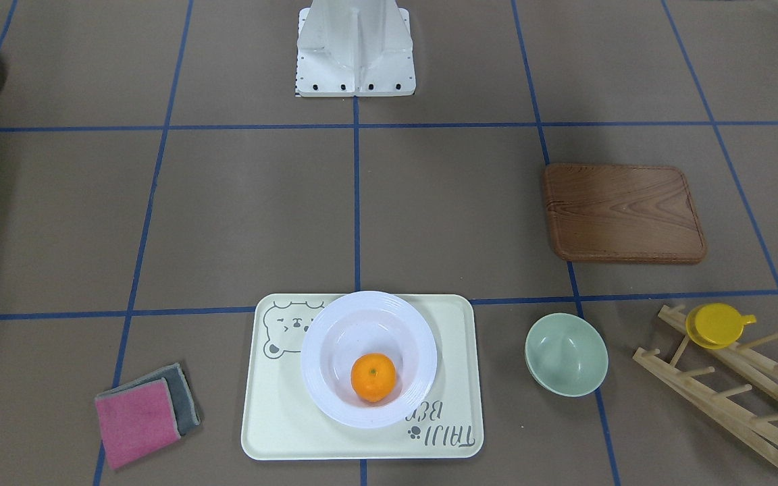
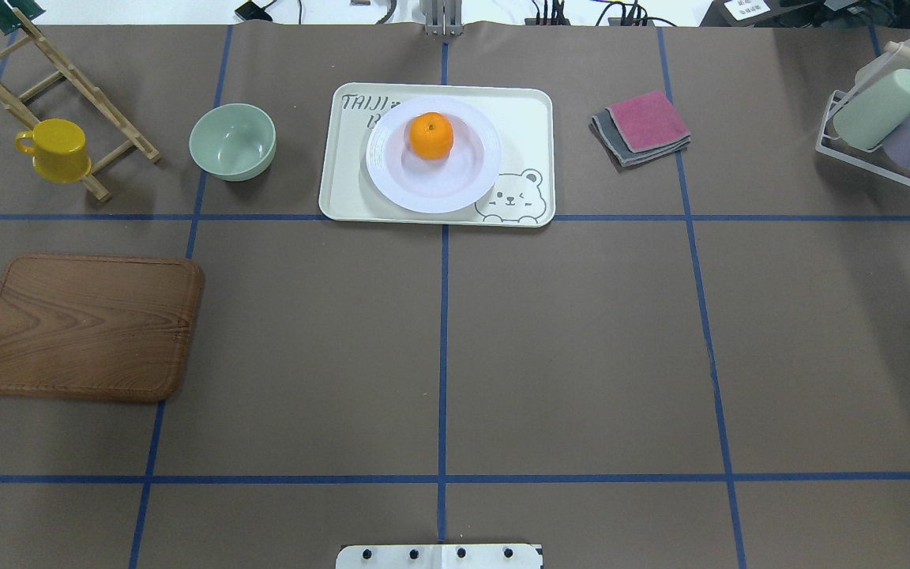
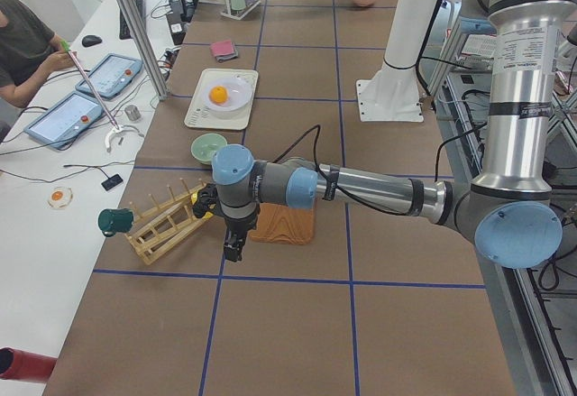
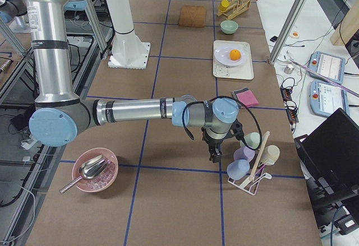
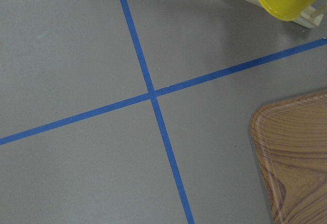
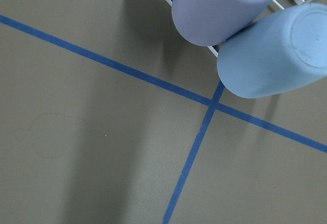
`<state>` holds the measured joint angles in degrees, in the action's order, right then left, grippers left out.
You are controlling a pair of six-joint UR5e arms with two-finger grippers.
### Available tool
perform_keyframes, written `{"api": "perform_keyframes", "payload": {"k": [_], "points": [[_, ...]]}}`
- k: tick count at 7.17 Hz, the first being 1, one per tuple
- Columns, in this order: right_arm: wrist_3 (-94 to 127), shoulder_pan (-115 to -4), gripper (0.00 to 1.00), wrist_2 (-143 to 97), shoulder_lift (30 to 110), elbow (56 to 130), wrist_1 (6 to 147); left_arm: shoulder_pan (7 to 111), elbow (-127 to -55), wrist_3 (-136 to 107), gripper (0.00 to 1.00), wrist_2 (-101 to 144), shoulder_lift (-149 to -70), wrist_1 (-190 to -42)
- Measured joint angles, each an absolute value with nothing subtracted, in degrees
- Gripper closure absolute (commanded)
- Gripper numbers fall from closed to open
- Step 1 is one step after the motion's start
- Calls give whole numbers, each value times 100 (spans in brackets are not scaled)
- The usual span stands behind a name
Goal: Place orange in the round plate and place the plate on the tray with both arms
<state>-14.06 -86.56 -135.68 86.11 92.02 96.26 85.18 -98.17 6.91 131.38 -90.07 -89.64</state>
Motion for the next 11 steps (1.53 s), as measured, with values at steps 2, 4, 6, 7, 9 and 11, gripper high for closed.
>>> {"api": "perform_keyframes", "payload": {"k": [2, 4, 6, 7, 9, 11], "points": [[-885, -8657, 0, -13642, 8594, 9204, 9624, 8514, -9777, 350, 0, 13153, -9036, -8981], [-593, -8657, 0, -13647, 8549, 9199, 9624, 8513, -9704, 266, 0, 13151, -9051, -8997], [-415, -8657, 0, -13636, 8512, 9185, 9618, 8509, -9675, 70, 0, 13150, -9087, -8998], [-390, -8657, 0, -13633, 8505, 9180, 9616, 8508, -9687, -284, 0, 13182, -9147, -8994], [-379, -8657, 0, -13622, 8497, 9172, 9615, 8508, -9701, -964, 0, 13351, -9210, -9005], [-378, -8657, 0, -13603, 8467, 9164, 9615, 8508, -9682, -1121, 0, 13392, -9210, -9049]]}}
